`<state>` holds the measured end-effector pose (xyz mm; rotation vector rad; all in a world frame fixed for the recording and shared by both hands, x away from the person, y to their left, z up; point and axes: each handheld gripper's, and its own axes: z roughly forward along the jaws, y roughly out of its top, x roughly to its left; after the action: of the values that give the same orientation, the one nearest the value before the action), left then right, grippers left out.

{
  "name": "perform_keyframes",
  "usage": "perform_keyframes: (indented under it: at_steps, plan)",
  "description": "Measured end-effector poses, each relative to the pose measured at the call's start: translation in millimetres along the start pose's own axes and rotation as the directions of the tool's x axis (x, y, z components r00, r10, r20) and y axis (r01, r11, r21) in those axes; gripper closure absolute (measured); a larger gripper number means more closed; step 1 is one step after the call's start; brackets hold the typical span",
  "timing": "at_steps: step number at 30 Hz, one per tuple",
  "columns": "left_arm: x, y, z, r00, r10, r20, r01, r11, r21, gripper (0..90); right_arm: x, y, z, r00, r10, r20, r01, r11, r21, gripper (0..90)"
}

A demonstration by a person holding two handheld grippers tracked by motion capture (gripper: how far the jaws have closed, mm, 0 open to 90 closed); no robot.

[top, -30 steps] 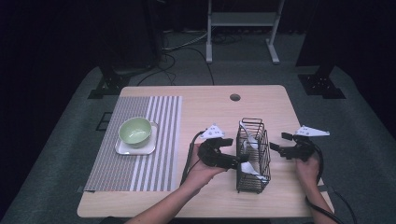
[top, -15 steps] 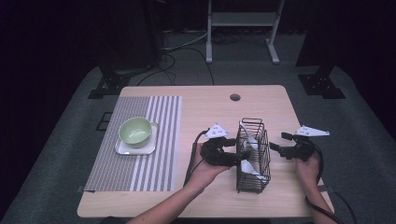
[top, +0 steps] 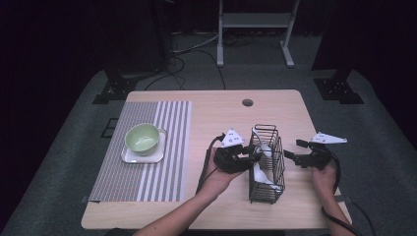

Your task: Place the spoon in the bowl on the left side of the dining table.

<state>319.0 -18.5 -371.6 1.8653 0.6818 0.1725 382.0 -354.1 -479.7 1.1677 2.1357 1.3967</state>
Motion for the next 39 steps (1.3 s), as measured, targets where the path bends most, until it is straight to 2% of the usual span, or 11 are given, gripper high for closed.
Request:
perform_keyframes:
  at_steps: [1, 5, 8, 14, 23, 25, 35, 39]
  plan:
    - [-0.1, 0.4, 0.1, 0.9999, 0.008, -0.011, -0.008, 1.0, -0.003, 68.9, -0.1, 0.0, -0.2, 1.0, 0.0, 0.0, 0.0, 1.0, -0.002, 14.3]
    - [0.5, 0.7, 0.9, 0.9999, 0.013, -0.008, -0.013, 0.9999, -0.003, 74.7, -0.1, 0.0, -0.2, 1.0, 0.0, 0.0, 0.0, 1.0, -0.001, 14.2]
    - [0.7, 0.3, 1.3, 1.0, 0.007, -0.003, -0.007, 0.9999, -0.007, 82.3, -0.1, 0.0, -0.3, 1.0, -0.001, -0.001, 0.001, 1.0, -0.002, 14.3]
    - [-1.0, -0.6, 1.3, 0.9998, -0.004, 0.019, 0.005, 0.9999, -0.012, 84.2, -0.1, 0.1, -0.5, 1.0, 0.0, -0.001, 0.0, 1.0, -0.003, 14.3]
    - [1.4, 1.2, -1.4, 0.9968, -0.062, 0.051, 0.064, 0.997, -0.042, 85.1, -0.1, 0.1, -0.7, 1.0, 0.0, -0.001, 0.0, 1.0, -0.004, 14.3]
    - [3.0, 3.7, -4.0, 0.9936, -0.087, 0.072, 0.091, 0.9945, -0.053, 85.2, -0.2, 0.1, -0.7, 1.0, 0.0, -0.001, 0.0, 1.0, -0.004, 14.3]
    - [-0.5, 15.1, -13.9, 0.9898, -0.093, 0.108, 0.103, 0.991, -0.086, 85.4, -0.4, 0.0, -0.6, 1.0, 0.003, -0.001, -0.003, 1.0, -0.004, 14.3]
    - [-0.6, 20.9, -20.1, 0.9847, -0.117, 0.129, 0.131, 0.9857, -0.106, 85.4, -0.5, 0.0, -0.4, 1.0, 0.004, -0.002, -0.004, 1.0, -0.005, 14.3]
